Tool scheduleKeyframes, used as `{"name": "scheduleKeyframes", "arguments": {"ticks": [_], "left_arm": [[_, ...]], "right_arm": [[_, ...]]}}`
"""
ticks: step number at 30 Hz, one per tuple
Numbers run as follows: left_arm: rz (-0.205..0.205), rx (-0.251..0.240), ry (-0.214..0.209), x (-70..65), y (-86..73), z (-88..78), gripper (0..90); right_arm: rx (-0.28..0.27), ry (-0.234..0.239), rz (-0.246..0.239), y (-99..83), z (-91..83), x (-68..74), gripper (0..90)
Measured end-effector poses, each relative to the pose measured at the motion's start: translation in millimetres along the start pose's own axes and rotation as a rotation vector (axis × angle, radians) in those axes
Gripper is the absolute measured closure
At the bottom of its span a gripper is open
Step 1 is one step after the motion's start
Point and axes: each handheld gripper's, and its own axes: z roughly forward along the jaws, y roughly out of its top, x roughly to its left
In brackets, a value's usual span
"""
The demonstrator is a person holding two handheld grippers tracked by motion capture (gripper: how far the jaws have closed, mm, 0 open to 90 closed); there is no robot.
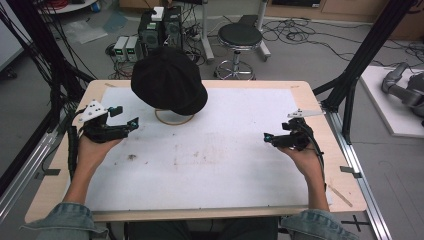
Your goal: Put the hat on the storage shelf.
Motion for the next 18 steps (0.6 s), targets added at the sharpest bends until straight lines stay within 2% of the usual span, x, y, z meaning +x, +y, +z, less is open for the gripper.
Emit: {"name": "scheduleKeyframes", "arguments": {"ticks": [6, 9, 18], "left_arm": [[-0.008, 0.028, 0.017, 4.5, -15.8, 2.8, 23.3], [-0.028, 0.026, 0.012, 6.3, -22.5, 1.6, 23.3], [-0.031, 0.032, 0.024, 6.9, -27.8, -0.6, 23.4]], "right_arm": [[0.011, 0.0, -0.002, 0.7, 4.5, 2.3, 8.8], [0.014, 0.0, -0.008, 0.9, 6.5, 2.7, 8.8], [0.014, 0.005, -0.017, 2.2, 9.1, 4.0, 8.8]]}}
